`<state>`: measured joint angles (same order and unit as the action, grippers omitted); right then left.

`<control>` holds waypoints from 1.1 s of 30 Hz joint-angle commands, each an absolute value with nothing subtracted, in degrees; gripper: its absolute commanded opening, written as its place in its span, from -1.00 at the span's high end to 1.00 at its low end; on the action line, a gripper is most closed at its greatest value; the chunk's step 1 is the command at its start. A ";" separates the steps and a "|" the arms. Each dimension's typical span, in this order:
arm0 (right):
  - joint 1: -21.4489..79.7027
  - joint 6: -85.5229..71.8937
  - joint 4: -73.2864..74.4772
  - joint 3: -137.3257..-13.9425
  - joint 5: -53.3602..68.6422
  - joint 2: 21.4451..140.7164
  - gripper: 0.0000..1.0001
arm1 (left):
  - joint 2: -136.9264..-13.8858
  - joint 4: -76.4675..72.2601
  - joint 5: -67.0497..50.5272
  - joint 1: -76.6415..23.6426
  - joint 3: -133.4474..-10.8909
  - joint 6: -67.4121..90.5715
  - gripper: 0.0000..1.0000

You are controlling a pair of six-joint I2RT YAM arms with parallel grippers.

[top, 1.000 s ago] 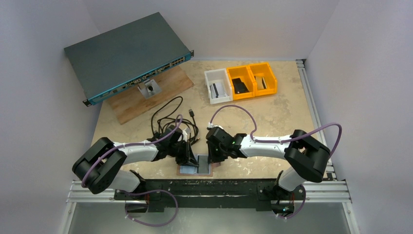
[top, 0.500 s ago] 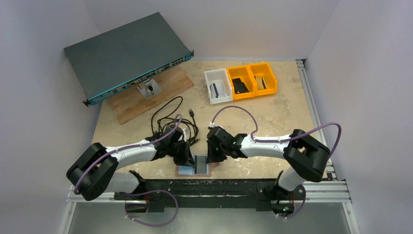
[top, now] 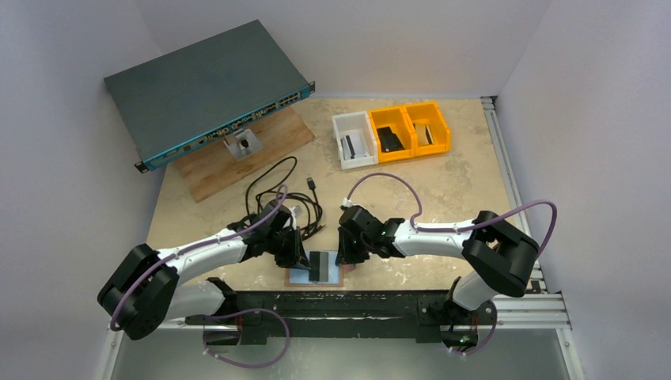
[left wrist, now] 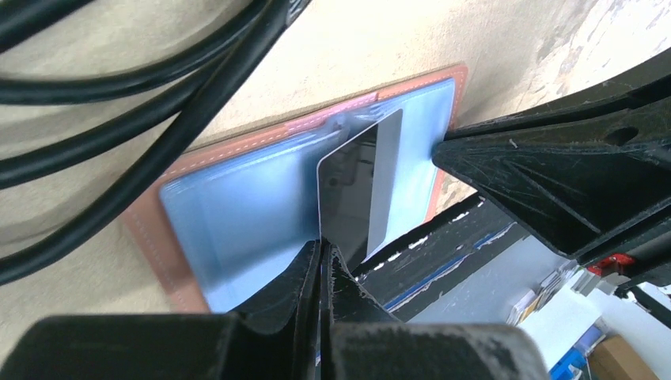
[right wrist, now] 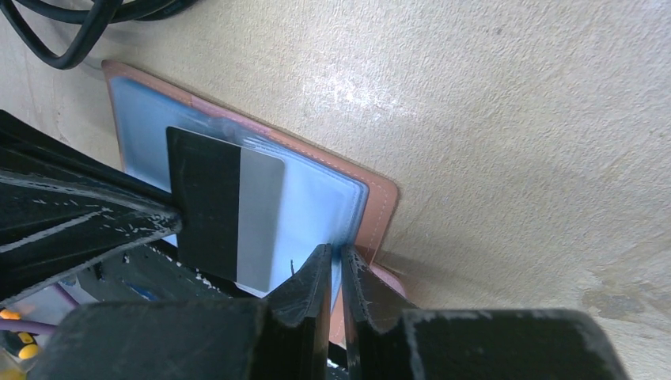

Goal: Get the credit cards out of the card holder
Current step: Remove the credit card from the card holder.

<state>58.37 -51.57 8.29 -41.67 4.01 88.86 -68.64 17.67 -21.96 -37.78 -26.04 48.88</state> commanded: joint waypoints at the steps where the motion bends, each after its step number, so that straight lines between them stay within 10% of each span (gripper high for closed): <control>1: 58.05 -50.89 10.87 -40.92 1.37 88.33 0.79 | -65.56 22.98 -19.91 -35.80 -28.23 44.54 1.00; 16: 56.75 -46.63 6.73 -46.32 1.13 78.24 0.05 | -56.70 32.22 -21.16 -33.22 -35.23 41.59 1.00; 33: 41.66 -57.95 -36.17 -30.36 26.17 71.17 -0.42 | -53.87 13.46 -39.46 -23.18 -39.51 56.80 1.00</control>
